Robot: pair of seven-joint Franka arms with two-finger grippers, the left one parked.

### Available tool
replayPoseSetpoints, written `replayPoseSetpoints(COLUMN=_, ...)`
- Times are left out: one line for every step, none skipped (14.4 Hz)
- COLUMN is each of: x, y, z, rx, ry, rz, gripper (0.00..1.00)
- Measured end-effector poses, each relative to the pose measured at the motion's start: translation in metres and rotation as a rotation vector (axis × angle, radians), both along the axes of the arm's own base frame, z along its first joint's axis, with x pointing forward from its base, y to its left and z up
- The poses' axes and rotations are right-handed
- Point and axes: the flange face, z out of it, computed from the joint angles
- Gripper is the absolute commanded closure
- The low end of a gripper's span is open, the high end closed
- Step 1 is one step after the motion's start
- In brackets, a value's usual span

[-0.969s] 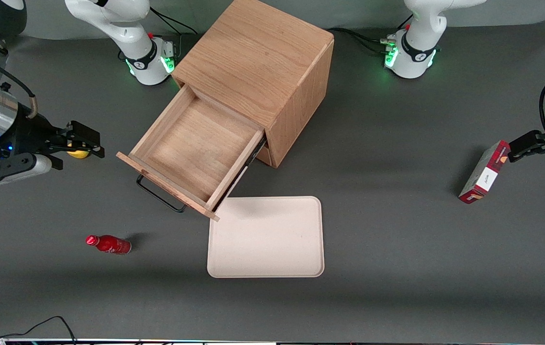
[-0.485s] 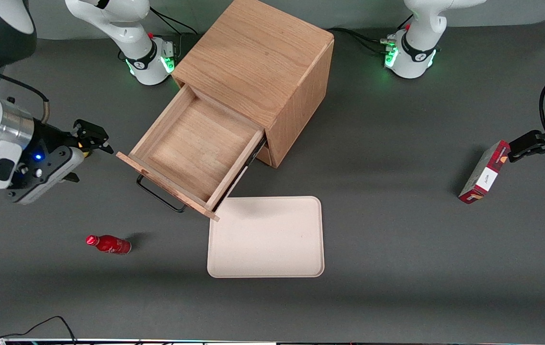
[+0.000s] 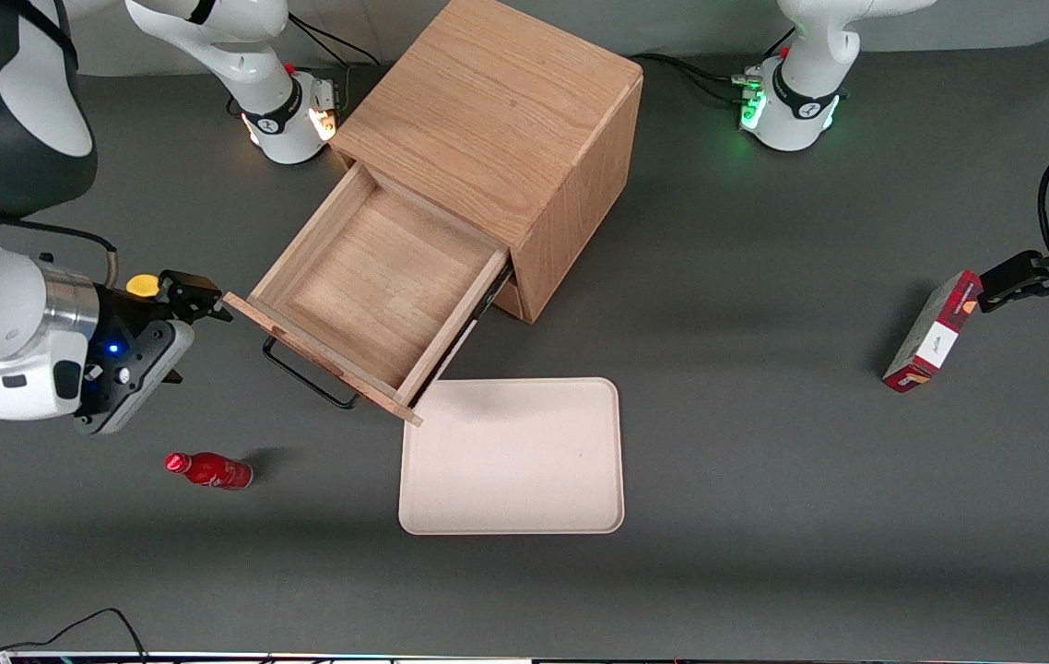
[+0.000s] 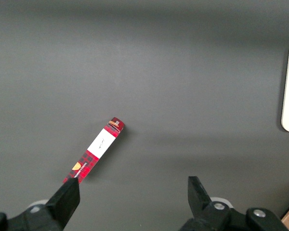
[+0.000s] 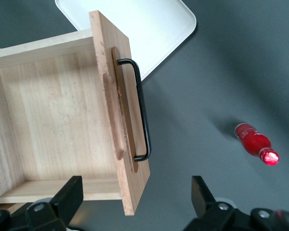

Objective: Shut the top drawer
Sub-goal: 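Move the right gripper toward the front of the open wooden drawer, then lower the right gripper beside the drawer front near its black handle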

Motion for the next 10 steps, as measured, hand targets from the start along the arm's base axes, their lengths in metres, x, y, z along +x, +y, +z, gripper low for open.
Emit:
replayPoseSetpoints(x=0.003, y=0.0, z=-0.007, rx=0.003, ry=0.01, rz=0.001, gripper=0.0)
replayPoseSetpoints(x=0.007, y=0.0, z=-0.016, rx=0.005, ry=0.022, rz=0.001, gripper=0.0)
replayPoseSetpoints(x=0.01, y=0.0, z=-0.027, rx=0.007, ry=0.039, rz=0.002, gripper=0.0)
replayPoseSetpoints(x=0.014, y=0.0, z=-0.041, rx=0.009, ry=0.06, rz=0.004, gripper=0.0)
replayPoseSetpoints(x=0.018, y=0.001, z=-0.056, rx=0.011, ry=0.083, rz=0.005, gripper=0.0)
replayPoseSetpoints(x=0.021, y=0.002, z=-0.071, rx=0.013, ry=0.106, rz=0.007, gripper=0.0)
replayPoseSetpoints(x=0.025, y=0.003, z=-0.086, rx=0.015, ry=0.128, rz=0.009, gripper=0.0)
replayPoseSetpoints(x=0.027, y=0.004, z=-0.1, rx=0.018, ry=0.148, rz=0.011, gripper=0.0)
replayPoseSetpoints(x=0.029, y=0.006, z=-0.113, rx=0.02, ry=0.166, rz=0.013, gripper=0.0)
replayPoseSetpoints(x=0.031, y=0.008, z=-0.124, rx=0.022, ry=0.179, rz=0.016, gripper=0.0)
